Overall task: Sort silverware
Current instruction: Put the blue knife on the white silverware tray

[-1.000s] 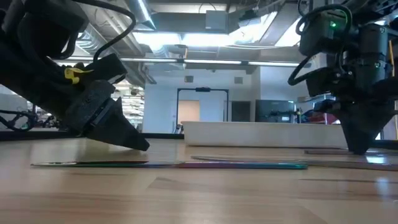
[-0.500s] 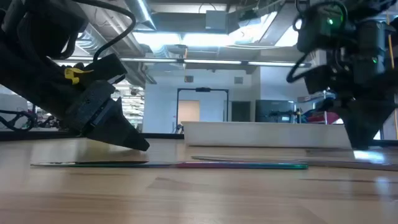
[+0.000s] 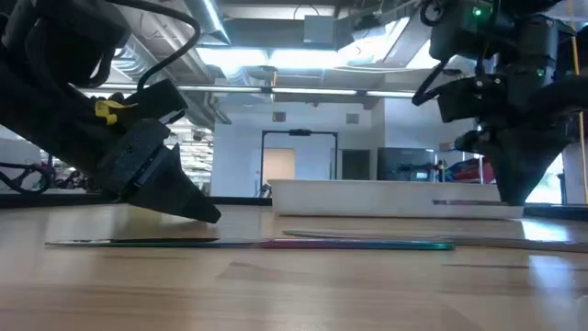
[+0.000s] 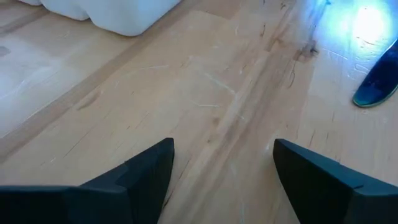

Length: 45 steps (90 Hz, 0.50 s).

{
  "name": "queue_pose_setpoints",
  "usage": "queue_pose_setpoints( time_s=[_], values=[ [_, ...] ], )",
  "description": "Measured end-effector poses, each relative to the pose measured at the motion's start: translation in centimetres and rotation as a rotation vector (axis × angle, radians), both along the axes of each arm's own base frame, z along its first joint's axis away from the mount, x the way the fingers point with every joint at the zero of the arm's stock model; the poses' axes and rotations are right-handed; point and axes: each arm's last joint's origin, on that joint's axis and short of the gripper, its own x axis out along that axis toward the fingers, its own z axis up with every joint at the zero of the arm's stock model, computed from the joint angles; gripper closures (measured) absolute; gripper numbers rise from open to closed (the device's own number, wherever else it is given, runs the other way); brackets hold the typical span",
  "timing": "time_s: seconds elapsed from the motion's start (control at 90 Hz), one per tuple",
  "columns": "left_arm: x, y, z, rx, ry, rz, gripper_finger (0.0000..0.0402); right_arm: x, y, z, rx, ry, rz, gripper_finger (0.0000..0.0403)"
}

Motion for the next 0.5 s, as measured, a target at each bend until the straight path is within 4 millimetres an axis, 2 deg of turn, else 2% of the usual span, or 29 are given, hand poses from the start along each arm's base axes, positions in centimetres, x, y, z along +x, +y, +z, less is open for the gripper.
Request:
queue_pose_setpoints(
  time_s=[0.5],
  values=[
    [0.00,0.00,0.00,0.004,0.002,-0.003,0.0139,-0.04,-0.01,0.01,-0.001,0.004,-0.003,0.0373]
  ],
)
